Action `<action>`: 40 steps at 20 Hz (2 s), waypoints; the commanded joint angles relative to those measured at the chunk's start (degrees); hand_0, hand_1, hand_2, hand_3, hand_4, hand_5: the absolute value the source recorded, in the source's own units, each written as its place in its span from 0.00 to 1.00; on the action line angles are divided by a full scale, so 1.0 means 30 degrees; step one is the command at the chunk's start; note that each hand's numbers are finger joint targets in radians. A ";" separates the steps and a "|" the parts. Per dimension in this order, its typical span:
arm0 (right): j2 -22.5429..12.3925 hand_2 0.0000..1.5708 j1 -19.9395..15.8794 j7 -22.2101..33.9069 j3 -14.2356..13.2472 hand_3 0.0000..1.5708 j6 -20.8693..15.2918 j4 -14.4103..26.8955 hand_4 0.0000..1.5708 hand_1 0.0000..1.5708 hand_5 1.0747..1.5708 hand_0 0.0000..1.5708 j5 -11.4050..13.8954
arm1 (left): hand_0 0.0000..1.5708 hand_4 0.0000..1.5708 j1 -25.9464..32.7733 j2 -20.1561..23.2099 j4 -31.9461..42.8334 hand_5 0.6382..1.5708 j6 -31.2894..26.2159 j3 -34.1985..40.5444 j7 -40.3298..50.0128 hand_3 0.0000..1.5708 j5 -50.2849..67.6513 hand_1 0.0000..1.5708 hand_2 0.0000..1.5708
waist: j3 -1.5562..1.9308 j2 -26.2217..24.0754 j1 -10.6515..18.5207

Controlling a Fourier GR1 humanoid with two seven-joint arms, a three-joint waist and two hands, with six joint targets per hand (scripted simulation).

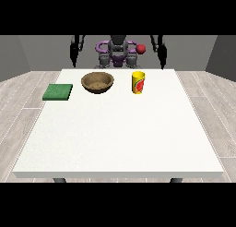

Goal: Pick the cup and pour the ball into the bowl, then pick the bowl and place it on the pad

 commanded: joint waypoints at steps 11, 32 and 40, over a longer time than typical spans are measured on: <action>0.1594 0.00 0.3956 0.5631 0.0867 0.00 0.0411 -0.4788 0.34 0.00 1.00 0.00 -0.3456 | 0.00 0.00 0.2484 -0.1653 -0.4477 0.98 0.0772 -0.0979 0.5252 0.00 0.2271 0.00 0.00 | 0.0546 -0.9627 -0.1228; 0.0832 0.00 0.2461 -0.2442 -0.1313 0.00 0.3478 -0.4086 0.22 0.00 1.00 0.00 -0.4031 | 0.00 0.00 -0.1313 -0.2268 -0.0488 0.92 0.3949 -0.2744 -0.5238 0.00 -0.0464 0.00 0.00 | 0.0545 0.0926 -0.2172; -0.0209 0.00 0.1378 -0.4350 -0.2883 0.00 0.4892 -0.0862 0.17 0.00 1.00 0.00 -0.4332 | 0.00 0.00 -0.3331 -0.2267 0.3868 0.91 0.5083 -0.2581 -0.7992 0.00 -0.0360 0.00 0.00 | 0.0543 0.1287 -0.2087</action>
